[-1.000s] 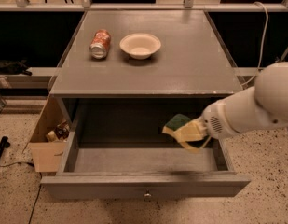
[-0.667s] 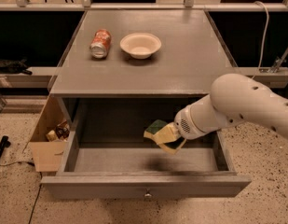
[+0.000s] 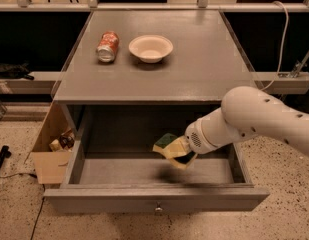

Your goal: Place sponge into top drawer

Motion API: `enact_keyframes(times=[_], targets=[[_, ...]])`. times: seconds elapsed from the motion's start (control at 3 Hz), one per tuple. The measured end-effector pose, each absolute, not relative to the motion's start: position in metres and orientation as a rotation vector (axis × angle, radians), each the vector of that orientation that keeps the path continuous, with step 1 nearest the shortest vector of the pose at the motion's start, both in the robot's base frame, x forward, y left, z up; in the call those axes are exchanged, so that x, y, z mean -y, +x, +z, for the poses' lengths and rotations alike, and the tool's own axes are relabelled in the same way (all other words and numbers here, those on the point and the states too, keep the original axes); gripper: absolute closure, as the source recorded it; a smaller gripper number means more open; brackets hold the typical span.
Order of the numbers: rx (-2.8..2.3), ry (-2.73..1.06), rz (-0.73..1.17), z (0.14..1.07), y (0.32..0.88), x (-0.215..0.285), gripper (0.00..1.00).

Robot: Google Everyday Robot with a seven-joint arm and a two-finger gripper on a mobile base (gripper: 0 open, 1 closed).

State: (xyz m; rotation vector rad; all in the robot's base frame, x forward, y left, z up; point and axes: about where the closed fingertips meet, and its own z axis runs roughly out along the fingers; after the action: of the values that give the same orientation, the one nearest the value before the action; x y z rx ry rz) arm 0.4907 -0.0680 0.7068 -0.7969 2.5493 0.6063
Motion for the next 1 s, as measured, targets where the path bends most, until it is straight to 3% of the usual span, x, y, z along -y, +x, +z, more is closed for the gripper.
enact_keyframes(times=[1.0], targets=[[-2.614,-0.754,0.521,0.638,0.531,0.069,1.0]])
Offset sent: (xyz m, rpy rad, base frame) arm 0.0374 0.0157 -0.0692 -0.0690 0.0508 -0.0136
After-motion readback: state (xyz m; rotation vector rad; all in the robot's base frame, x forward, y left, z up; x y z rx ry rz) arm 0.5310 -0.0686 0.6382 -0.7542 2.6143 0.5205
